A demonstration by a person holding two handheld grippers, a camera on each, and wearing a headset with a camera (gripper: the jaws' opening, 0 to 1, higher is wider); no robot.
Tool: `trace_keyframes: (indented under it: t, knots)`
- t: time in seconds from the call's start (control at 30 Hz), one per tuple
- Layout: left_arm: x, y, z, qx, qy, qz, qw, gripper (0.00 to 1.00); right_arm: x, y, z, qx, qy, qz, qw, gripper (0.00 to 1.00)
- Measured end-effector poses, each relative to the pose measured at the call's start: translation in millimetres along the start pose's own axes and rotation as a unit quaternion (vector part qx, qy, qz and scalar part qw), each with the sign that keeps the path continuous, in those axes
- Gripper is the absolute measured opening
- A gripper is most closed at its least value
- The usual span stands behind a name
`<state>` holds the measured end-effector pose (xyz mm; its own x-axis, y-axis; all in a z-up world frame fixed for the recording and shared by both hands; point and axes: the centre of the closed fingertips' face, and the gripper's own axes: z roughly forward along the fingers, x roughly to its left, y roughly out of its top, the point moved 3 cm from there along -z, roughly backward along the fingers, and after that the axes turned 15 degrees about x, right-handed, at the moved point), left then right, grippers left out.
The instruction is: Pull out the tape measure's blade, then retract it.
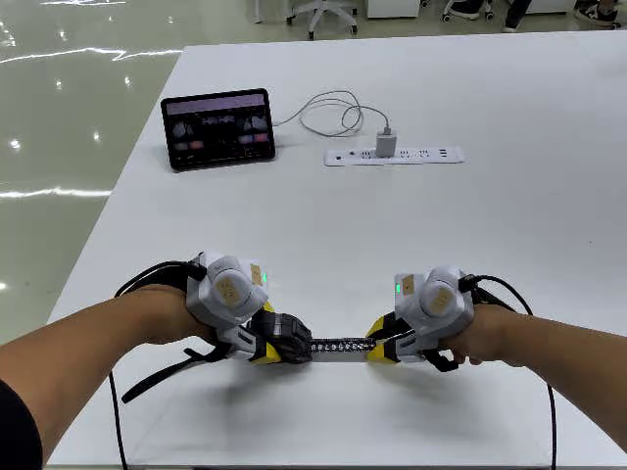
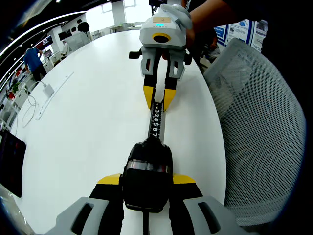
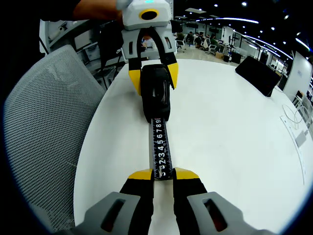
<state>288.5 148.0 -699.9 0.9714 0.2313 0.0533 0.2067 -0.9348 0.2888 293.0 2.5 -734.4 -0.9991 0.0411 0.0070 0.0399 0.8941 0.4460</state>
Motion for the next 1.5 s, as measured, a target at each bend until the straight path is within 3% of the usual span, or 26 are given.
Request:
trace_keyframes:
  t: [0.6,1.5]
  knots:
    - [0.7,-0.7,-0.2,0.000,0.000,0.000,1.0000,0.31,-1.6,-15.8,-11.7,0.002,-0.001,0.005,1.0000,0.09]
    - [0.3,0.2,0.4,0.003,0.001,0.003,1.0000,0.31,-3.8,-53.5,-28.8,0.014,-0.011,0.020,0.9996,0.09]
